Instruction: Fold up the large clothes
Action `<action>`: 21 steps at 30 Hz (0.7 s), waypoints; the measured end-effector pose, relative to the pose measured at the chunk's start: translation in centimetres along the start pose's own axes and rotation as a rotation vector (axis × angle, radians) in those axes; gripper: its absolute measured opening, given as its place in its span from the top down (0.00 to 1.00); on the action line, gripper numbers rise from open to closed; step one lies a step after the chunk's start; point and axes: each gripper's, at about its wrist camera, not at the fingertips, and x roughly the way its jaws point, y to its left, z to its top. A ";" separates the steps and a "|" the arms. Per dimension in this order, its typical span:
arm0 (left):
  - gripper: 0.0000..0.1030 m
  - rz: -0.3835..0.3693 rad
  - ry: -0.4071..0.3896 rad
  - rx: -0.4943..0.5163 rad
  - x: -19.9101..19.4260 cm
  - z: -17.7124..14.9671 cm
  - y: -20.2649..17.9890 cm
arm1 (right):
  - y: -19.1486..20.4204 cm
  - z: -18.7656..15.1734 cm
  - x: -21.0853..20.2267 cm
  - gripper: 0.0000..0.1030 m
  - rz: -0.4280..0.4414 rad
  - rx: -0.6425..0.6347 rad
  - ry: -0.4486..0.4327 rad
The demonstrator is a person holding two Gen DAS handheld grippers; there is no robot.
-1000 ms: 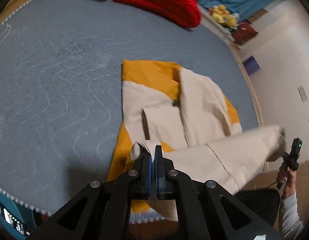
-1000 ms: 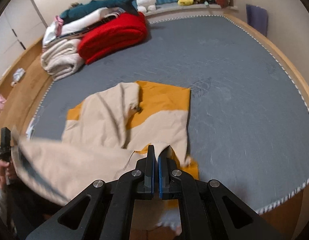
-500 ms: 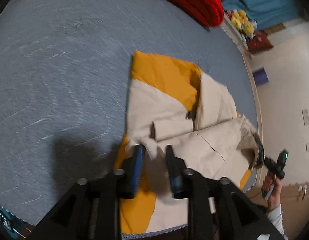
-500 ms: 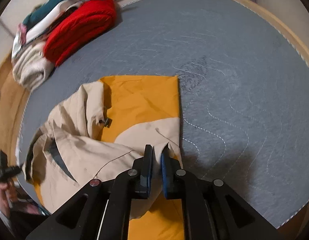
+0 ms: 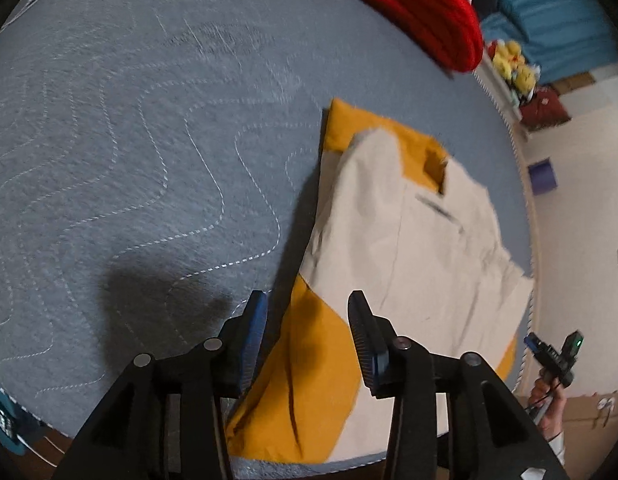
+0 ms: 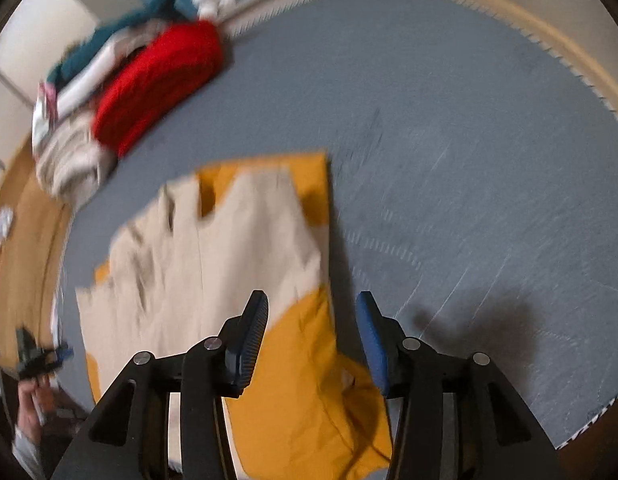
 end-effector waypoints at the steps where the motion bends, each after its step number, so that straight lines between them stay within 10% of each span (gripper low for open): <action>1: 0.62 0.010 0.016 0.004 0.9 0.0 -0.1 | 0.4 -0.3 0.8 0.54 -0.015 -0.022 0.024; 12: 0.62 0.001 0.005 0.004 3.9 2.1 -0.9 | 2.5 -0.7 8.1 0.55 -0.081 -0.124 0.196; 15: 0.63 0.014 -0.004 0.026 4.4 2.5 -1.4 | 2.7 -0.1 7.7 0.77 -0.083 -0.107 0.157; 21: 0.94 0.018 -0.021 0.090 4.4 2.5 -2.6 | 3.6 0.5 5.8 0.93 -0.060 -0.135 0.097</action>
